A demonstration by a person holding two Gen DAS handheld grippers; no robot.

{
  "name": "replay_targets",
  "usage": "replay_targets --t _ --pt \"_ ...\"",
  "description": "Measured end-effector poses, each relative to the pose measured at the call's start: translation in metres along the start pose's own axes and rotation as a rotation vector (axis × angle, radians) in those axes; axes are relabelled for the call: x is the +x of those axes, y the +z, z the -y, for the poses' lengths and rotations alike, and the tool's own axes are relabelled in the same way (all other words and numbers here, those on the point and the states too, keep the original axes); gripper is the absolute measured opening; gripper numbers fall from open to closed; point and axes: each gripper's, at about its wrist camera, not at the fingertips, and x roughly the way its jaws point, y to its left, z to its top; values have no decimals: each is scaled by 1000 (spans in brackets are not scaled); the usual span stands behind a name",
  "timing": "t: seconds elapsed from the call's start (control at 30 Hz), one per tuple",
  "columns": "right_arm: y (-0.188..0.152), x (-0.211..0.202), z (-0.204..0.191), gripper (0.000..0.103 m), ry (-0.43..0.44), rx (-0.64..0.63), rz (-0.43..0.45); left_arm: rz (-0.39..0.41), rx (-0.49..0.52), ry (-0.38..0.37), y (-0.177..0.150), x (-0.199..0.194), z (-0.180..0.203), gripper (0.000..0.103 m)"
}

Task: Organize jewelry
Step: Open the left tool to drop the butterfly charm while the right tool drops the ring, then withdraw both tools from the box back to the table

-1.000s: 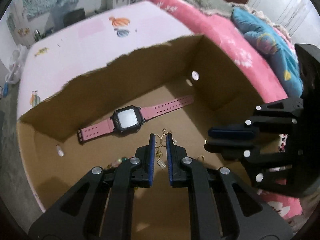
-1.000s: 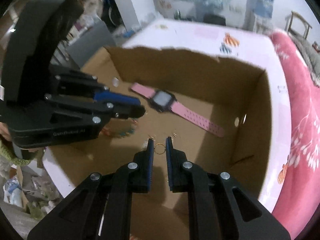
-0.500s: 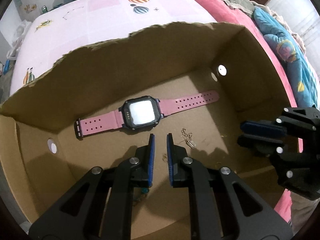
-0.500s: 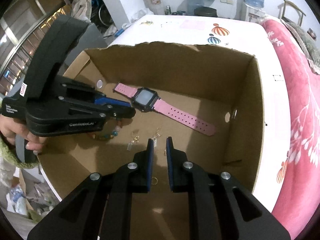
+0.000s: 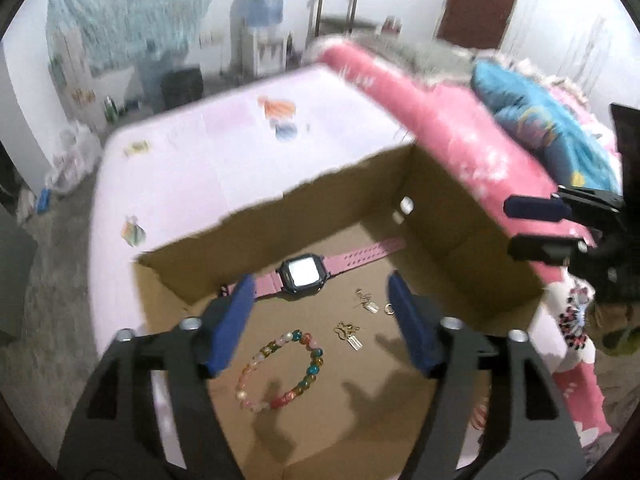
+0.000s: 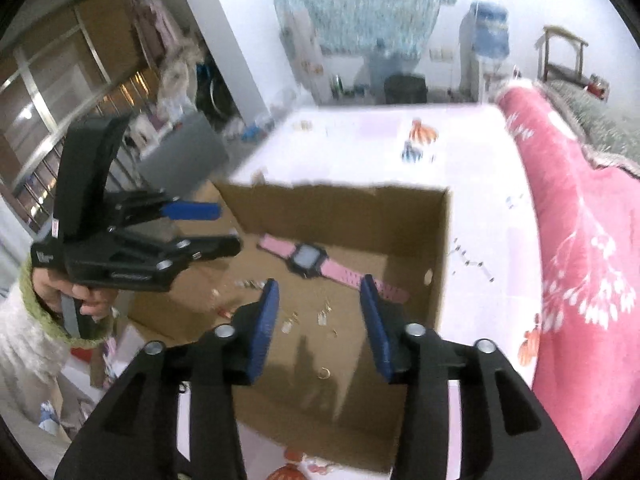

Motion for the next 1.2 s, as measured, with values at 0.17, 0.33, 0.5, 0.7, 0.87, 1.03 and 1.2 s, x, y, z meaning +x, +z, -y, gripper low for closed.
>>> replay_targets --t 0.17,0.33,0.5,0.7,0.87,1.03,1.2 --pt "-27 -67 -4 61 43 -10 179 159 12 -1 -35 -72 5 86" --pt "-84 -93 -9 72 98 7 202 215 17 -71 -94 -111 15 94" --pt "-139 -52 -14 72 140 121 28 108 17 -64 -150 -85 30 95" --pt "-173 11 -36 72 98 157 -125 -92 -136 0 -196 -6 26 94" --pt "-183 43 -60 72 -126 49 -205 -157 -182 109 -208 25 21 94" --pt "-181 49 -65 72 -170 60 -189 -176 -195 183 -214 34 20 95" --pt "-174 43 -71 72 -197 51 -138 -173 -181 227 -215 38 22 95"
